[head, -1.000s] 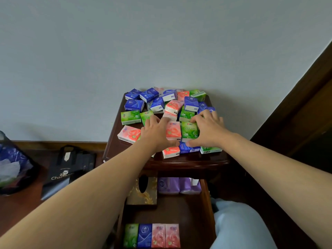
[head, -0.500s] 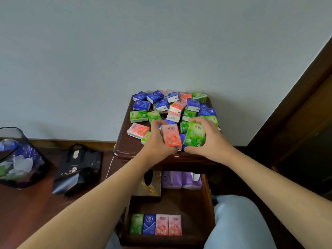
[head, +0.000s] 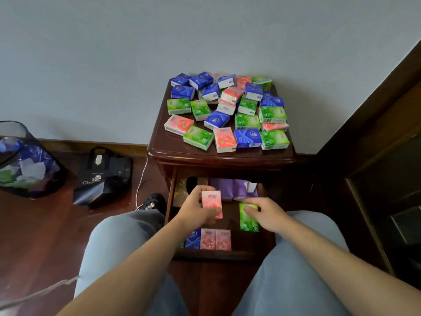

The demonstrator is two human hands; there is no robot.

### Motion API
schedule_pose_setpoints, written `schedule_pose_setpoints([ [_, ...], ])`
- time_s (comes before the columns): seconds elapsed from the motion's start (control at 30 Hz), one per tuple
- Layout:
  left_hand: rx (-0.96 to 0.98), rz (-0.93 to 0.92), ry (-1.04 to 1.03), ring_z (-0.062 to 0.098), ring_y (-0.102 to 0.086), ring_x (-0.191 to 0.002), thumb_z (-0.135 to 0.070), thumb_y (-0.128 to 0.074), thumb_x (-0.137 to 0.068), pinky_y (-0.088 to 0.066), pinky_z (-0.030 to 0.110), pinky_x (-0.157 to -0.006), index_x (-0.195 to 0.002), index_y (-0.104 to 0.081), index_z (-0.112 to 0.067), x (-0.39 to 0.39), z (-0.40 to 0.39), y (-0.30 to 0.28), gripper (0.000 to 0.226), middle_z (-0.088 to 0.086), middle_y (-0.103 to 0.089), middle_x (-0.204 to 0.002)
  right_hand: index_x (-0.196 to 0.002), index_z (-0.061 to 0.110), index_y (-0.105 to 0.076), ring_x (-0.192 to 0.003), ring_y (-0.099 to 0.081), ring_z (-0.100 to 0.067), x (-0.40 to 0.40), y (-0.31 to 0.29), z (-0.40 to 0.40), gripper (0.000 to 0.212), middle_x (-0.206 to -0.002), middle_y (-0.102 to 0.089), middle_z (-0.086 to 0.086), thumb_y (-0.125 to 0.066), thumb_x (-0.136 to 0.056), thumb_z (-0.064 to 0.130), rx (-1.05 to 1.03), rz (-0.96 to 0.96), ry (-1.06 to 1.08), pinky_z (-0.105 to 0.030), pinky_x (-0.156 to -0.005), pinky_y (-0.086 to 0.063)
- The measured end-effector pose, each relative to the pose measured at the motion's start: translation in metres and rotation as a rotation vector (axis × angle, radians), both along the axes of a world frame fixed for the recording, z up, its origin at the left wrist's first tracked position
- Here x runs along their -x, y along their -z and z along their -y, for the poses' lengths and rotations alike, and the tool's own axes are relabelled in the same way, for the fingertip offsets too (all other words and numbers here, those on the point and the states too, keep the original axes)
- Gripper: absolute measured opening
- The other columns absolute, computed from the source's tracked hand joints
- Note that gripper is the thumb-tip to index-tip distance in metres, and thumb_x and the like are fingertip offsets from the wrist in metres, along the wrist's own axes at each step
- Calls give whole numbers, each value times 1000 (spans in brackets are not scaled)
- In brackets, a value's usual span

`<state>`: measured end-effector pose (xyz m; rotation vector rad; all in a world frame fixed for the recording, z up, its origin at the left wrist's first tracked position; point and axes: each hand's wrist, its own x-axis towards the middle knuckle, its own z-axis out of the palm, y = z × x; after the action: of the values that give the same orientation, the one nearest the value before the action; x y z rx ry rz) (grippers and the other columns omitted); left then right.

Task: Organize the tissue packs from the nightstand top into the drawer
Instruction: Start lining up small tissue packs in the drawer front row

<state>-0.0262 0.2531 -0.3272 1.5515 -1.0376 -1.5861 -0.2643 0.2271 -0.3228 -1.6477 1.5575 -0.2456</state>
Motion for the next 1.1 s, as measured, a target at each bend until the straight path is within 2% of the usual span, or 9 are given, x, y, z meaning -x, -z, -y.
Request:
schedule_pose_setpoints([
  [0.13,-59,32,-63,19,-77,-86,-11,-75,-93,-66,42,-66,-116,-58,-27,1,-2,26,33,5,-69,-111,-128,22,-71,-118,-64,-15,-7,29,4,34,-130,-69,3,-77,-95,23,-116,-169,-1,-20,-91,-45],
  [0.27,-133,62,-90,24,-76,-88,-20,-72,-97,-64,40,-60,-109,-61,-30,-3,-5,48,19,5,-71,-106,-123,28,-68,-114,-64,-17,-13,58,5,41,-127,-66,1,-84,-86,19,-236,-384,-90,-30,-94,-54],
  [0.4,-233,82,-151,25,-73,-87,-19,-68,-99,-62,36,-54,-104,-58,-26,-5,-9,66,13,9,-70,-105,-108,29,-61,-111,-64,-18,-17,86,6,37,-124,-66,0,-84,-84,15,-284,-429,-134,-28,-87,-53],
  [0.5,-265,53,-119,19,-72,-77,-7,-71,-95,-58,29,-48,-104,-60,-25,-1,-8,71,23,9,-70,-103,-105,29,-61,-112,-65,-20,-19,102,6,27,-125,-66,-2,-77,-90,14,-316,-444,-138,-27,-86,-51],
  [0.57,-280,64,-76,20,-71,-81,4,-74,-89,-58,28,-50,-108,-60,-26,2,-7,71,39,9,-69,-106,-110,28,-66,-114,-64,-22,-20,112,5,25,-129,-64,-5,-73,-92,12,-318,-449,-133,-27,-91,-51],
  [0.7,-312,48,12,22,-67,-89,16,-75,-81,-61,34,-59,-127,-57,-20,7,-8,69,61,9,-66,-107,-131,31,-67,-122,-59,-31,-22,122,4,43,-141,-42,-9,-69,-94,9,-352,-515,-128,-32,-107,-48],
  [0.8,-312,53,62,17,-66,-90,17,-78,-78,-63,31,-63,-131,-54,-20,8,-11,67,69,4,-65,-105,-141,30,-61,-128,-56,-32,-23,122,2,55,-146,-42,-8,-74,-91,10,-396,-535,-140,-38,-108,-50],
  [0.97,-311,63,65,27,-68,-106,9,-78,-83,-66,44,-77,-133,-56,-23,6,-13,64,63,8,-63,-120,-148,26,-54,-132,-57,-28,-23,114,5,62,-149,-51,-8,-72,-91,9,-415,-531,-182,-36,-106,-52],
  [1.1,-317,59,15,24,-72,-97,-3,-69,-96,-66,45,-74,-130,-60,-26,7,-15,60,42,6,-65,-120,-150,25,-45,-131,-55,-30,-22,97,-1,66,-146,-51,-7,-70,-90,12,-336,-560,-170,-43,-106,-52],
])
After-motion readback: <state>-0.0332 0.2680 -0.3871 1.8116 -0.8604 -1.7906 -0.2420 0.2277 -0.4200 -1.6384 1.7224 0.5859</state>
